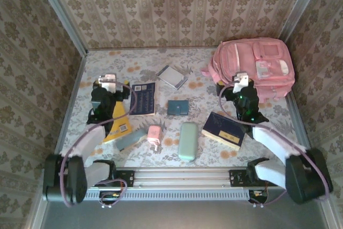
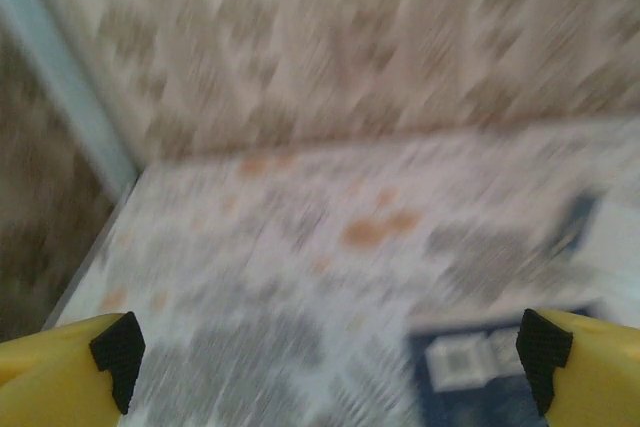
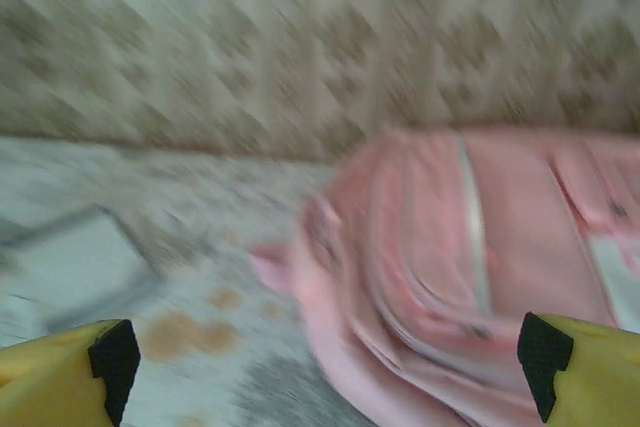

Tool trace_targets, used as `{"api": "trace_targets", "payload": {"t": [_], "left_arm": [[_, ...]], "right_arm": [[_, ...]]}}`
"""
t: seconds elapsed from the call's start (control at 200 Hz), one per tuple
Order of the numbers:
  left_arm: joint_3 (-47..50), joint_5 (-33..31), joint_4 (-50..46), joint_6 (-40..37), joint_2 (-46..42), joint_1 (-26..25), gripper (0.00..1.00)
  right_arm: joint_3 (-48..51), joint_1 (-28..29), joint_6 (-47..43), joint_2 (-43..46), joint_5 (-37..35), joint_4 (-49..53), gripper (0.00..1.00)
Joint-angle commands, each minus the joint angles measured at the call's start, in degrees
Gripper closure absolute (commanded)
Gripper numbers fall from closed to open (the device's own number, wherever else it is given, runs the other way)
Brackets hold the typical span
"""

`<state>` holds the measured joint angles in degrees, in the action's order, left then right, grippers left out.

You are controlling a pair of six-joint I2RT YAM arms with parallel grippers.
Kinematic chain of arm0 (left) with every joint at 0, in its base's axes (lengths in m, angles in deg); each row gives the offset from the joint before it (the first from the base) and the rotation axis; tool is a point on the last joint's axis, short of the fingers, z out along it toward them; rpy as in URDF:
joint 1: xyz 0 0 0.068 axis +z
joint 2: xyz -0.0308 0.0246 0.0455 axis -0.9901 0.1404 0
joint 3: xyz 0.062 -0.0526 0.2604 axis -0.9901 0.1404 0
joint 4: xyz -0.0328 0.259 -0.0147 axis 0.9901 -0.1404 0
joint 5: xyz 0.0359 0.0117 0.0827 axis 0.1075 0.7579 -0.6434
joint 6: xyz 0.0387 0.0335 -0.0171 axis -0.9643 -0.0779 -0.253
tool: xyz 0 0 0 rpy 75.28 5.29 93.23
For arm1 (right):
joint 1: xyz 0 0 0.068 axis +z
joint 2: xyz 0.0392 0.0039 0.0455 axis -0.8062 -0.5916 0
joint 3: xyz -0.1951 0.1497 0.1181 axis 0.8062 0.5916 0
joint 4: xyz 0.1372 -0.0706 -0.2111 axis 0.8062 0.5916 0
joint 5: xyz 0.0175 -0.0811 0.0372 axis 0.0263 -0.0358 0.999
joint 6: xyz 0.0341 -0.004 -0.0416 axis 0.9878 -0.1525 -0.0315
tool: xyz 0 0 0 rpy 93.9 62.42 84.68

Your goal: Pack the student bag

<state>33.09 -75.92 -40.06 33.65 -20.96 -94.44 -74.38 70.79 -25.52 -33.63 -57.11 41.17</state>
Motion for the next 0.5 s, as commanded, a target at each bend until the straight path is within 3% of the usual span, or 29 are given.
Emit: {"api": "trace_targets", "payload": {"t": [0.0,0.12,0.205,0.32,0.425,0.495], "left_arm": [[-6.3,-2.6,-16.5,5.1,-6.3,-8.2,0.00],[-20.2,-8.4,-42.6,20.1,-6.1,-16.3,0.00],[-30.3,-4.9,-58.6,25.1,-0.9,-18.4,0.00],[-42.2,6.9,-76.2,25.8,7.6,-16.5,0.00],[-38.8,15.2,-73.8,33.9,10.2,-12.6,0.00],[-33.6,15.4,-68.8,38.2,7.9,-9.9,0.00]], "right_arm": [[-4.4,8.8,0.2,6.9,-1.7,14.0,0.00],[-12.5,16.4,4.6,10.1,-5.0,26.0,0.00],[-22.0,19.8,6.2,8.6,-12.5,38.9,0.00],[-33.6,19.3,9.6,5.2,-10.8,53.5,0.00],[-33.3,16.2,12.2,4.5,-9.8,48.7,0.00],[-35.2,9.9,16.9,1.3,-2.2,49.7,0.00]]}}
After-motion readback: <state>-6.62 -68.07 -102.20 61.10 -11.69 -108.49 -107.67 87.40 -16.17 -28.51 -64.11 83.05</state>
